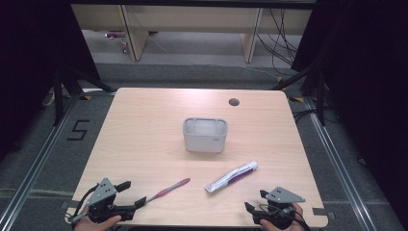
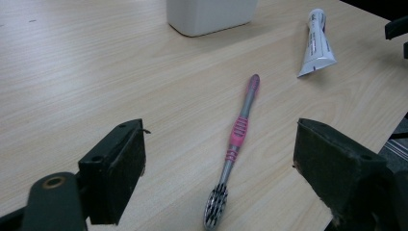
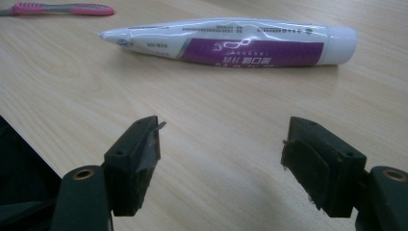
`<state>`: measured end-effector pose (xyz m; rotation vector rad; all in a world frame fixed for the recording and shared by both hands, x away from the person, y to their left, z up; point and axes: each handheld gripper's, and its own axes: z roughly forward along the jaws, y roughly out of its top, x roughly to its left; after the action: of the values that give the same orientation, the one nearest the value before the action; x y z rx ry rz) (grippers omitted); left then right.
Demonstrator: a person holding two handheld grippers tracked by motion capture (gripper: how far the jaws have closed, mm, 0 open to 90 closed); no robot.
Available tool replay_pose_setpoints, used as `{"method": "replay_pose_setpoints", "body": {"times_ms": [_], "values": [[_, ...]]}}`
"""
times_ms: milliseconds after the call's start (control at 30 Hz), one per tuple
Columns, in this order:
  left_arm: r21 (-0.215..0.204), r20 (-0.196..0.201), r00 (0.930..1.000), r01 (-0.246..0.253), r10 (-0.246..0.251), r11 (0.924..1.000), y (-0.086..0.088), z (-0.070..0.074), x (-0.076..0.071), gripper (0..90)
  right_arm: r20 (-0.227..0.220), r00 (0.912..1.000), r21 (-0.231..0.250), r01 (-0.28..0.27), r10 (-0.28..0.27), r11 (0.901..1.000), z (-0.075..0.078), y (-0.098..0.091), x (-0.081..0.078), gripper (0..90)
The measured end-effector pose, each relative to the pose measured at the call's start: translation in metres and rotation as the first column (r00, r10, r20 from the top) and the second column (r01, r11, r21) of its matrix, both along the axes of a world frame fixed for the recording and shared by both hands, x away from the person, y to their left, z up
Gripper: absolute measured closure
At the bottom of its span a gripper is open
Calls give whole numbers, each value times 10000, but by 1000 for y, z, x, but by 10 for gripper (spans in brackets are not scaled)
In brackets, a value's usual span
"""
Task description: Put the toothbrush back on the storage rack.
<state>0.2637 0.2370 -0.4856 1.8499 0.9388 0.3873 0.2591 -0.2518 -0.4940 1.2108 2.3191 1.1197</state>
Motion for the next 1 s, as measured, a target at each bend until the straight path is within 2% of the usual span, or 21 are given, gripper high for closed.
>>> {"method": "replay_pose_setpoints", "body": {"times_ms": [367,400,533,567,600,633,667,700,733,767,800,833,900,933,1000], "values": [[54,-102,9999,-50,51,10000,-1,0,-1,198,28,10000,101,47,-47,9999,1,0,0,289],[-47,-65,10000,22,-23,10000,-1,0,0,198,28,10000,101,47,-47,9999,1,0,0,289],[-87,-43,9999,101,-102,9999,-1,1,-2,253,-45,9999,170,135,-134,9998,0,1,-1,288],[-87,-43,9999,101,-102,9999,-1,1,-2,278,0,9997,-2,248,-248,9997,0,2,-1,288],[-100,29,9998,178,-178,9998,-1,1,-3,312,-81,10000,158,13,-12,9999,1,1,0,289],[-100,29,9998,178,-178,9998,-1,1,-3,340,-81,10000,158,13,-12,9999,1,1,0,289],[-234,-18,9993,377,-377,9990,-2,0,-3,374,-48,9998,134,182,-181,9997,0,1,-1,288],[-234,-18,9993,377,-377,9990,-2,0,-3,423,34,9997,4,225,-225,9997,0,1,0,288],[-240,-3,9984,564,-564,9981,-2,1,-5,472,107,9999,-27,113,-113,9999,0,1,1,289],[-471,47,9977,673,-672,9966,-3,0,-6,520,36,9998,18,176,-176,9998,0,2,0,288],[-377,45,9969,790,-789,9962,-4,0,-6,575,113,9998,-89,184,-183,9998,1,1,-1,288],[-488,90,9958,918,-915,9946,-5,-2,-7,623,-127,9996,212,274,-272,9994,1,3,-2,288],[-387,13,9945,1043,-1044,9938,-5,-2,-7,710,-31,9994,87,344,-344,9994,0,3,-2,288],[-368,-114,9926,1207,-1212,9920,-7,-3,-9,763,98,9999,-66,104,-103,9999,2,1,-1,288],[-445,-79,9915,1295,-1300,9906,-8,-5,-9,825,131,9999,-15,63,-63,10000,2,2,-1,288]]}}
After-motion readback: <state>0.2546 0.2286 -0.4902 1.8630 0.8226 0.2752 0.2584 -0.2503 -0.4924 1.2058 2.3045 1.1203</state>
